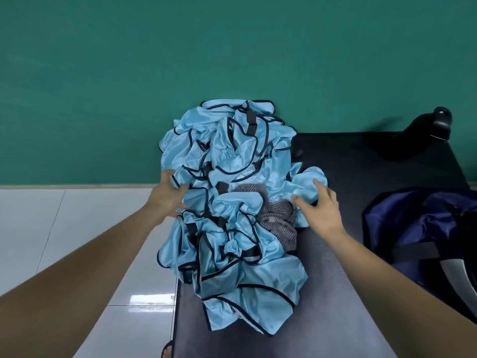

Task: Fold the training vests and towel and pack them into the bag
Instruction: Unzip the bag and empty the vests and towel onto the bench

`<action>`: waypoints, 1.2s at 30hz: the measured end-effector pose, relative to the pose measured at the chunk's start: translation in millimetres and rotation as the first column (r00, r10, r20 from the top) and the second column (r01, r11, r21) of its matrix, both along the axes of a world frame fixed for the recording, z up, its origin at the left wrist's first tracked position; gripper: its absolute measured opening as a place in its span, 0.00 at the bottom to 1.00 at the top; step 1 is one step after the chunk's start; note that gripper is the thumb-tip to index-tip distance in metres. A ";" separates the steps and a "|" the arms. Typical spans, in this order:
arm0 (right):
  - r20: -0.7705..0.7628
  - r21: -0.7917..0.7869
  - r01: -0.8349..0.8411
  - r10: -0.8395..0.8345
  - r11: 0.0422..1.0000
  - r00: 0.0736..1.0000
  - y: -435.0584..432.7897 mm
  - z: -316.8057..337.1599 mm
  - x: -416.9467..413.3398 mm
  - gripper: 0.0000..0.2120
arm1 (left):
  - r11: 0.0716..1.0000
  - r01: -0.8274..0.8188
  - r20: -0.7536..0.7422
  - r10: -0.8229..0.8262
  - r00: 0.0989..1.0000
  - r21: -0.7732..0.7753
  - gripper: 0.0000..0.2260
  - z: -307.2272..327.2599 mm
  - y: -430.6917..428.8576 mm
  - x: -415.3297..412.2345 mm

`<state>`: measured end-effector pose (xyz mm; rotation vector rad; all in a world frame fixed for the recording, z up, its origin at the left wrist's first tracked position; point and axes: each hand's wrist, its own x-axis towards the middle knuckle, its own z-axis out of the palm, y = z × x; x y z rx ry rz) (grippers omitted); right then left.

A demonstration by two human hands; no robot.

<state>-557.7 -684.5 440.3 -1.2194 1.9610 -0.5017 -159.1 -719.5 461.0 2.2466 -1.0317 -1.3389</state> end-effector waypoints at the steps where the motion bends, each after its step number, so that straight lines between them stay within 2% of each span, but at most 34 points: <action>1: 0.008 0.027 -0.010 0.010 1.000 1.000 -1.7 -4.7 -1.1 0.45 | 0.995 -0.104 -0.076 0.105 0.992 0.007 0.29 -6.0 -4.0 -2.5; 3: 0.038 0.081 -0.007 0.004 0.997 0.999 -5.2 -11.1 -1.0 0.47 | 0.955 -0.289 -0.212 0.295 0.931 0.062 0.33 -16.8 -9.0 -9.6; 5: 0.069 0.102 0.023 -0.030 0.995 0.997 -8.8 -12.6 0.4 0.47 | 0.925 -0.354 -0.283 0.379 0.881 0.135 0.32 -24.5 -13.9 -19.4; 8: 0.173 0.102 0.082 -0.099 0.991 0.980 -11.4 -7.3 11.8 0.44 | 0.936 -0.297 -0.328 0.345 0.879 0.188 0.24 -30.1 -15.1 -43.2; 10: 0.293 0.120 0.091 -0.123 0.989 0.948 -8.9 0.0 29.1 0.41 | 0.957 -0.226 -0.335 0.276 0.901 0.179 0.23 -40.2 -14.7 -56.6; 13: 0.432 0.142 0.058 -0.115 0.988 0.894 1.4 6.7 61.1 0.41 | 0.965 -0.181 -0.345 0.238 0.908 0.187 0.42 -69.1 -15.1 -68.5; 14: 0.458 0.147 0.051 -0.113 0.988 0.882 4.8 9.2 71.8 0.42 | 0.962 -0.174 -0.385 0.244 0.890 0.209 0.42 -66.6 -11.4 -77.8; 17: 0.508 0.163 0.017 -0.098 0.987 0.856 15.6 9.5 96.3 0.38 | 0.961 -0.112 -0.490 0.227 0.842 0.252 0.27 -49.7 -3.9 -112.0; 19: 0.520 0.172 -0.030 -0.065 0.985 0.851 20.4 9.2 100.1 0.31 | 0.962 -0.071 -0.488 0.196 0.851 0.263 0.28 -47.6 -1.9 -123.8; 22: 0.436 0.147 -0.128 0.051 0.981 0.898 24.8 10.5 82.8 0.30 | 0.969 -0.002 -0.414 0.106 0.904 0.246 0.31 -40.4 -2.4 -118.5; 24: 0.345 0.086 -0.161 0.122 0.983 0.931 25.9 16.3 63.7 0.25 | 0.980 0.111 -0.235 -0.071 0.969 0.165 0.31 -17.9 3.0 -110.0; 26: 0.178 0.029 -0.141 0.134 0.990 0.975 25.2 19.9 42.8 0.25 | 0.971 0.232 -0.047 -0.230 0.972 0.057 0.25 -0.2 9.1 -91.6; 27: 0.061 -0.004 -0.130 0.130 0.992 0.990 23.8 19.8 33.4 0.26 | 0.964 0.265 -0.006 -0.265 0.964 0.020 0.21 4.8 9.6 -80.0; 29: -0.102 -0.051 -0.070 0.064 0.996 0.993 16.2 16.4 20.0 0.23 | 0.962 0.267 0.050 -0.265 0.963 -0.051 0.14 12.2 10.0 -55.5; 30: -0.128 -0.078 -0.032 0.022 0.996 0.992 9.7 13.0 15.4 0.21 | 0.965 0.243 0.111 -0.232 0.966 -0.098 0.13 13.3 9.1 -45.3; 32: -0.101 -0.139 0.001 -0.015 0.990 0.995 -7.8 9.7 10.4 0.22 | 0.960 0.183 0.278 -0.121 0.953 -0.209 0.13 8.9 2.3 -29.7; 33: -0.051 -0.152 -0.001 -0.007 0.988 0.999 -19.5 9.5 9.9 0.26 | 0.955 0.126 0.304 -0.039 0.952 -0.269 0.14 4.5 -3.3 -24.2; 34: 0.025 -0.145 0.002 0.002 0.989 1.000 -31.9 10.4 10.4 0.31 | 0.955 0.035 0.266 0.047 0.963 -0.293 0.18 -3.3 -10.1 -18.8; 36: 0.206 -0.077 0.053 -0.036 0.996 0.978 -56.5 13.2 13.2 0.38 | 0.963 -0.194 0.059 0.208 0.976 -0.189 0.32 -14.9 -25.8 -14.5</action>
